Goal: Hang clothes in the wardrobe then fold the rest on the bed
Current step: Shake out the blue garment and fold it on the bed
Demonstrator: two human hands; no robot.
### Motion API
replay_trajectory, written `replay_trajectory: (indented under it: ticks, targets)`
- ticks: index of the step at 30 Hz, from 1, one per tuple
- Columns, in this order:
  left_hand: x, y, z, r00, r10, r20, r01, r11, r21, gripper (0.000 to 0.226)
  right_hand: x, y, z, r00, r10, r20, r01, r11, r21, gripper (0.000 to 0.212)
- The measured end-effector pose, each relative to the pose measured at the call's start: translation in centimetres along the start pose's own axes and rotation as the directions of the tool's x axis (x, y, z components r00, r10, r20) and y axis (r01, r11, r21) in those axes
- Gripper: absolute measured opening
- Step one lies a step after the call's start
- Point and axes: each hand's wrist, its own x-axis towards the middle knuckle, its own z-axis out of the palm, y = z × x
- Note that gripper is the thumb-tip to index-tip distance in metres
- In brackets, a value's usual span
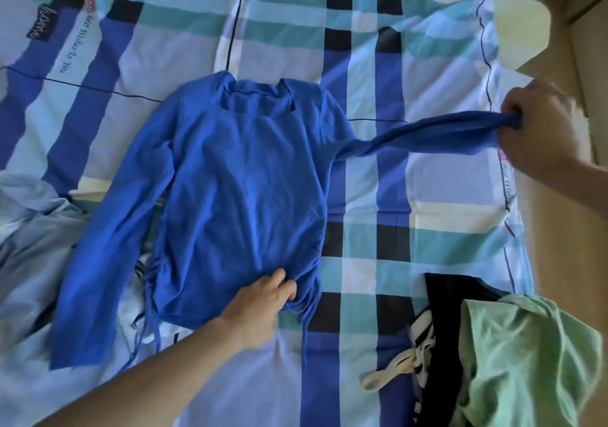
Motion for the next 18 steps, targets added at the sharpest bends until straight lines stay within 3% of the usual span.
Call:
replay_trajectory:
  ticks: [3, 5, 6, 8, 9, 11, 13, 14, 16, 18]
  targets:
    - [-0.1, 0.1, -0.3, 1.000, 0.010, 0.026, -0.009, 0.998, -0.061, 0.031, -1.7, 3.6, 0.7, 0.992, -0.126, -0.011, 0.122, 0.976, -0.178, 0.017]
    - [-0.3, 0.0, -0.8, 1.000, 0.013, -0.011, -0.014, 0.992, -0.127, 0.028, -3.9, 5.9, 2.5, 0.988, -0.020, 0.152, 0.071, 0.938, -0.339, 0.016]
    - [-0.3, -0.2, -1.0, 0.998, 0.012, -0.054, -0.020, 0.988, -0.152, 0.026, -4.8, 6.7, 3.6, 0.950, 0.109, 0.292, 0.024, 0.909, -0.416, 0.021]
    - [0.2, -0.5, -1.3, 0.979, 0.026, -0.204, -0.057, 0.988, -0.146, 0.023, -6.9, 7.9, 6.0, 0.765, 0.377, 0.522, -0.108, 0.874, -0.473, 0.030]
    - [0.6, -0.8, -1.5, 0.954, 0.036, -0.297, -0.071, 0.992, -0.109, 0.022, -7.7, 8.3, 7.2, 0.693, 0.445, 0.567, -0.205, 0.876, -0.437, 0.036]
    - [1.8, -1.3, -1.6, 0.890, 0.049, -0.454, -0.057, 0.998, -0.003, 0.027, -8.9, 9.2, 9.4, 0.641, 0.547, 0.539, -0.494, 0.831, -0.255, 0.056]
    - [3.0, -1.8, -1.7, 0.859, 0.023, -0.511, 0.021, 0.997, 0.080, 0.043, -9.1, 9.7, 10.6, 0.552, 0.687, 0.473, -0.781, 0.624, 0.005, 0.068]
    - [3.7, -2.0, -1.6, 0.865, -0.009, -0.502, 0.070, 0.992, 0.103, 0.054, -9.1, 9.9, 11.2, 0.455, 0.733, 0.506, -0.881, 0.453, 0.136, 0.063]
    - [4.9, -2.2, -0.8, 0.901, -0.084, -0.425, 0.153, 0.980, 0.131, 0.073, -8.7, 10.6, 12.1, 0.315, 0.750, 0.582, -0.938, 0.150, 0.314, 0.048]
    - [5.9, -2.2, 0.4, 0.925, -0.120, -0.361, 0.197, 0.963, 0.186, 0.082, -8.2, 12.0, 13.0, 0.285, 0.755, 0.590, -0.904, 0.008, 0.427, 0.035]
